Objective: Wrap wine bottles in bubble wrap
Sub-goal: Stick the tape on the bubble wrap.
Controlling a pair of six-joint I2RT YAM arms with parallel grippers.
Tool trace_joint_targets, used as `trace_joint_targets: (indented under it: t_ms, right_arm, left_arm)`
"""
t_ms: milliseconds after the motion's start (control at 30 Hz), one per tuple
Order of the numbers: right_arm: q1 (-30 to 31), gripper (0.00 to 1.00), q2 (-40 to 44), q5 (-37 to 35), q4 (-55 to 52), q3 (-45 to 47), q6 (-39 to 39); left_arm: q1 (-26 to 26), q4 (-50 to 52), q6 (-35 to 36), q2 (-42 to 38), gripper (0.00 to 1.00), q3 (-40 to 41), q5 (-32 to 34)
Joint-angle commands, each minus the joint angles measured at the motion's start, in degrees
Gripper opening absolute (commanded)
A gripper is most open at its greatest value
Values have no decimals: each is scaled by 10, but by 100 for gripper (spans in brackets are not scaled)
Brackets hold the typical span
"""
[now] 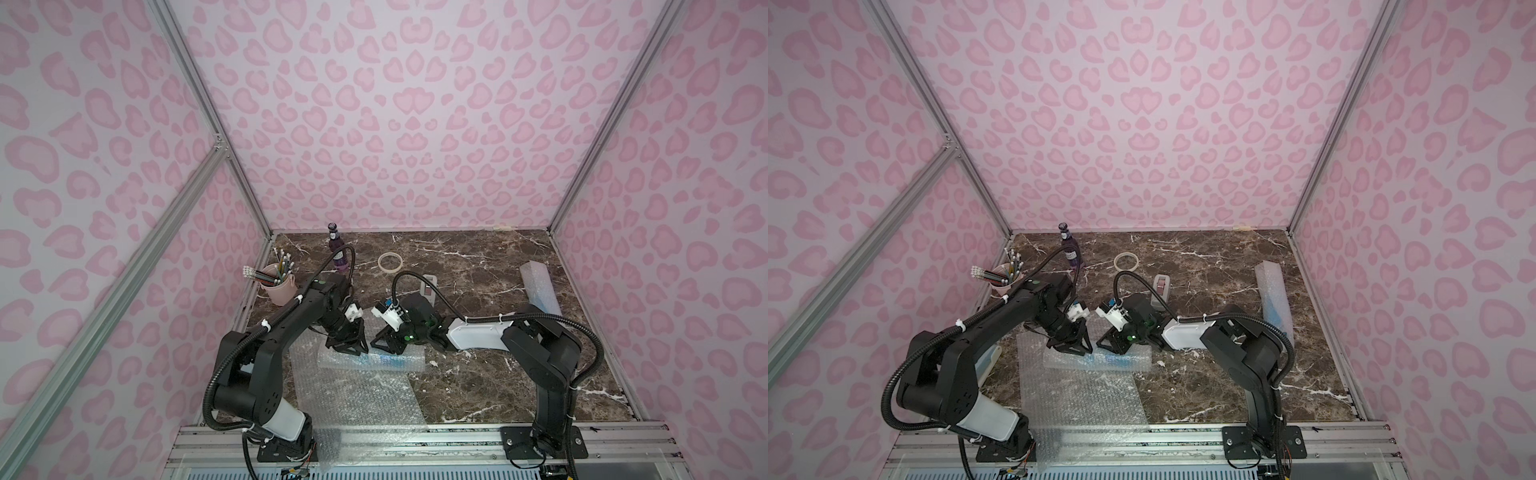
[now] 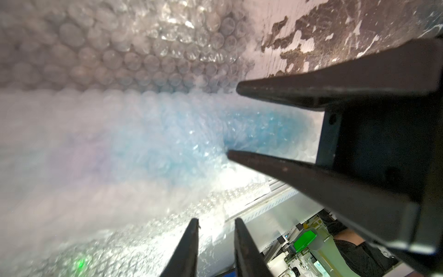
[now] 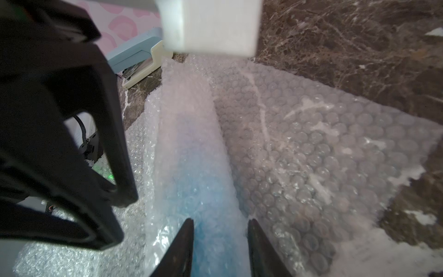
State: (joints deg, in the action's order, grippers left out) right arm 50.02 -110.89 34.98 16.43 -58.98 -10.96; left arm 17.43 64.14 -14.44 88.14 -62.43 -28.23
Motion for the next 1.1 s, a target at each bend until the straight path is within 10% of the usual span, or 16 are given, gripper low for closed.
trace_joint_targets:
  t_ms: [0, 467, 1067]
  right_arm:
    - [4, 38, -10, 2, -67, 3, 17]
    - [4, 38, -8, 4, -58, 5, 9]
    - [-5, 38, -2, 4, -65, 7, 10]
  left_arm:
    - [-1, 66, 14, -15, 32, -27, 63]
    - [27, -80, -46, 6, 10, 8, -65]
    - [32, -84, -19, 68, 4, 54, 19]
